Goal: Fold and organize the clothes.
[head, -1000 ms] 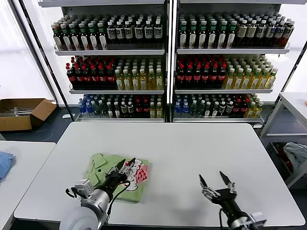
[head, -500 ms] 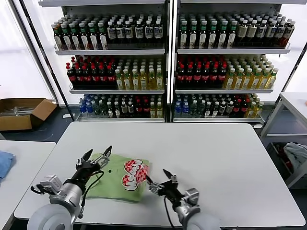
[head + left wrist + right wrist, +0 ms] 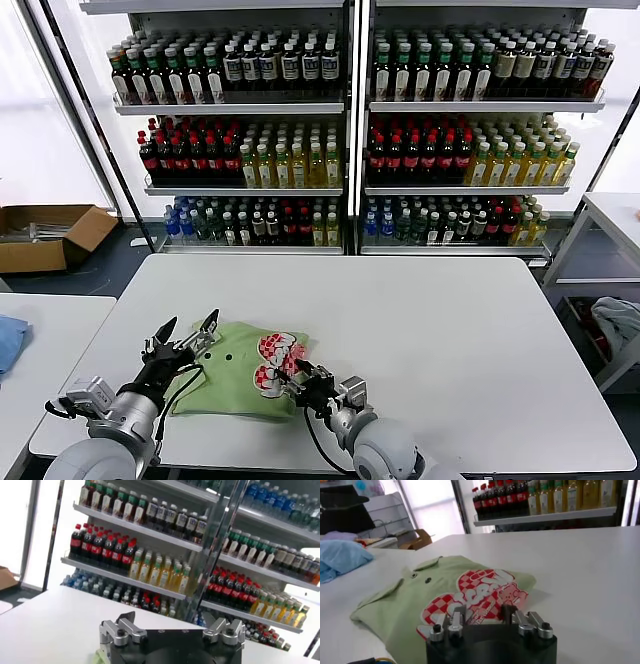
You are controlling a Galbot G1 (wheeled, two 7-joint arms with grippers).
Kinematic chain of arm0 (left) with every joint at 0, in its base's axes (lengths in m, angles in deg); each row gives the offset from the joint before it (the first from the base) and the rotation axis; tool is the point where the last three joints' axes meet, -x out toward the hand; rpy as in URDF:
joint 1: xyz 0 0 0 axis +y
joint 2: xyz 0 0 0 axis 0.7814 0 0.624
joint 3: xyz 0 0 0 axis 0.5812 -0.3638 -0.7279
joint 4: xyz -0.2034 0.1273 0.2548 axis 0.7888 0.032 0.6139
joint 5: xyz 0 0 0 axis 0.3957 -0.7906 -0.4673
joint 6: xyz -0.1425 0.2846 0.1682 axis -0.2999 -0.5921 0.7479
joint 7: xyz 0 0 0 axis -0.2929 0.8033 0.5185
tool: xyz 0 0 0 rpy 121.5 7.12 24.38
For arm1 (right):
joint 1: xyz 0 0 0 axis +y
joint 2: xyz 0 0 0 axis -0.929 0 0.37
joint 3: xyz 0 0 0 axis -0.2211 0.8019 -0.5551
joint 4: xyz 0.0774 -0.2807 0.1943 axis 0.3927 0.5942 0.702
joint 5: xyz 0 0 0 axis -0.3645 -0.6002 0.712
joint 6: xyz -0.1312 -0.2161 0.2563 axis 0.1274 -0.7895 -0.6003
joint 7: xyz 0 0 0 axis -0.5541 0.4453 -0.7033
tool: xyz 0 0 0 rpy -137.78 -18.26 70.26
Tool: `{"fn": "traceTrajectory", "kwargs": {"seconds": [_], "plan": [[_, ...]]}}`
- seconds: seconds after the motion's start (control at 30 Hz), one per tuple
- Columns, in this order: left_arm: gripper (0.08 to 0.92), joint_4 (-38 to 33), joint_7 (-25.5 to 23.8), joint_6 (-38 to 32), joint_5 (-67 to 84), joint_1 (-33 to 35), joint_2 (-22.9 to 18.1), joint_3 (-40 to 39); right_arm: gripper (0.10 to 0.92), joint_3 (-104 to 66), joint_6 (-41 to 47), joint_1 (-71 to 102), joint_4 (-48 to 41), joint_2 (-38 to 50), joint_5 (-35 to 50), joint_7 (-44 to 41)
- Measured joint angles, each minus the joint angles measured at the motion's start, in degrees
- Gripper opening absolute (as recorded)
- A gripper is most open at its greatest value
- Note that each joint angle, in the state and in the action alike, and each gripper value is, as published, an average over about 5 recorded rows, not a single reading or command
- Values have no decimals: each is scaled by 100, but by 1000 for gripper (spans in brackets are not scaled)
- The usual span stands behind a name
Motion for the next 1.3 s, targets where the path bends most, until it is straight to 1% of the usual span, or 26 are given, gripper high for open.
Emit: {"fn": "traceTrajectory", "kwargs": {"seconds": [0.3,0.4,0.43,0.87,1.0,1.13,1.3], "plan": [[823,18,-42,9,-59,88,-85,99,196,53,67,-77,7,238,-1,-10],[823,15,-53,11,-73,109,-114,129,140,-1,41,18,118,399,-2,-34],[823,12,-57,11,-78,115,-125,137,132,-37,28,68,169,466,-1,-47],[823,31,-119,16,-192,108,-278,83,132,-1446,-311,1409,1133,1729,44,-385],[823,51,-123,16,-208,90,-312,60,154,-1954,-423,1844,1357,2009,34,-458],[823,44,-125,16,-216,106,-331,68,249,-2308,-554,2167,1541,2142,-37,-508],[823,-26,-133,13,-213,153,-308,109,396,-2530,-729,2375,1746,2136,-161,-532]]}}
